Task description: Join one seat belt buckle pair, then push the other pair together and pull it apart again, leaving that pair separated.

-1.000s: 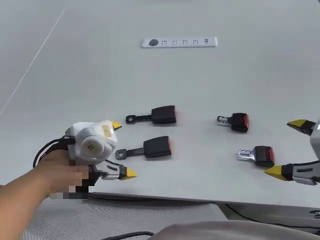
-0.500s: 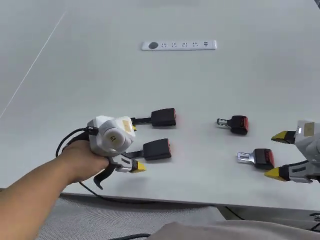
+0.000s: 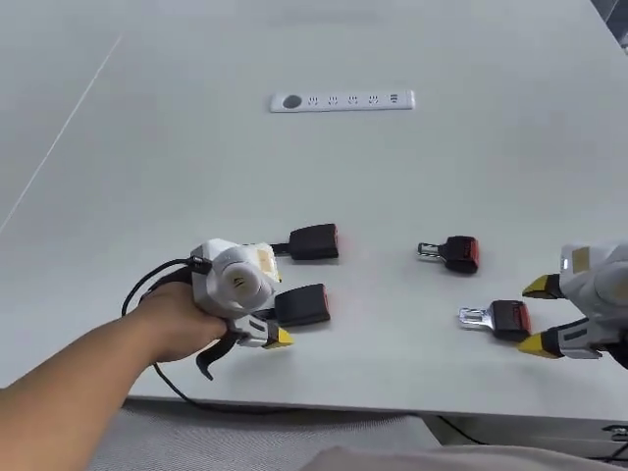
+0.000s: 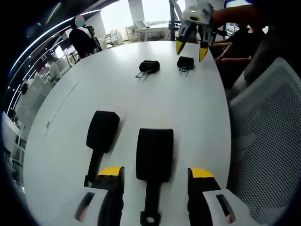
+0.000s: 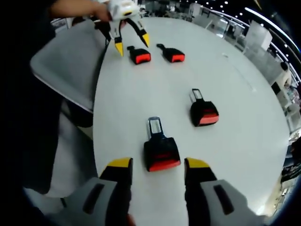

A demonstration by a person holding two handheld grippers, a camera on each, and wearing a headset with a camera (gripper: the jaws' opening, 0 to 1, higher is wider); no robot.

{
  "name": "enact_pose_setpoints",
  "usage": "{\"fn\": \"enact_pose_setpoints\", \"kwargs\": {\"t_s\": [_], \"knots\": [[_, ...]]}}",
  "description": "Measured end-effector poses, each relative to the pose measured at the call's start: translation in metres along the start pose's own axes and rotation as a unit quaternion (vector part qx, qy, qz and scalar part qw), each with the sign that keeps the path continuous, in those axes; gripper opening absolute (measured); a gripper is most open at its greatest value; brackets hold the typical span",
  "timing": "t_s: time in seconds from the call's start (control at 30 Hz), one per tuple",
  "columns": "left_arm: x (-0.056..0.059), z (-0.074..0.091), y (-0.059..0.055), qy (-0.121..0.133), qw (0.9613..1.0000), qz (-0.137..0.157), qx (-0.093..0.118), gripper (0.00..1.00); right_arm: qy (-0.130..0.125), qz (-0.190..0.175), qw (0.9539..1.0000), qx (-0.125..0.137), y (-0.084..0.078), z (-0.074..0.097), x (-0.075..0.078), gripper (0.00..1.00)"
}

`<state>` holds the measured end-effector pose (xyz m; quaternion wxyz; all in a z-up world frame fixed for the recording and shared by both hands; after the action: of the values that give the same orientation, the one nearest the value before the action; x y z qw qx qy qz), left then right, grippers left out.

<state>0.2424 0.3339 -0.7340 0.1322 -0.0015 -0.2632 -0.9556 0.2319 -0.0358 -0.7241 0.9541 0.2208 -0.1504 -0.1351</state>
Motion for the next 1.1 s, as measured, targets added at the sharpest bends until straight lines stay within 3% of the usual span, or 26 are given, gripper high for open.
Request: {"fn": "enact_pose_setpoints", "kwargs": {"t_s": [0.5,0.93,1.1], "knots": [[-0.009,-0.012,0.001,-0.031,0.9983,-0.033,-0.037,0.41,0.022,0.014,0.9997,-0.001,0.010,-0.017,0.005,0.41],[-0.011,-0.015,0.005,-0.052,0.9968,-0.049,-0.038,0.33,0.048,0.021,0.9984,-0.019,0.003,-0.024,0.006,0.37],[-0.014,-0.017,0.010,-0.077,0.9926,-0.070,-0.063,0.33,0.060,0.033,0.9975,-0.019,0.003,-0.025,0.011,0.35]]}}
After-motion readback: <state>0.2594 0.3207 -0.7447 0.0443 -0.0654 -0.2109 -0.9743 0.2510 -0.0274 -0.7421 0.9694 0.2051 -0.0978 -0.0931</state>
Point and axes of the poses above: the centre of the closed fingertips' face, and the gripper's own axes: z roughly backward along the fingers, x roughly to its right, y roughly out of its top, the point moved 9 cm from there along z, roughly backward along the fingers, and after that the axes turned 11 degrees about -y, right-handed, at the moved point
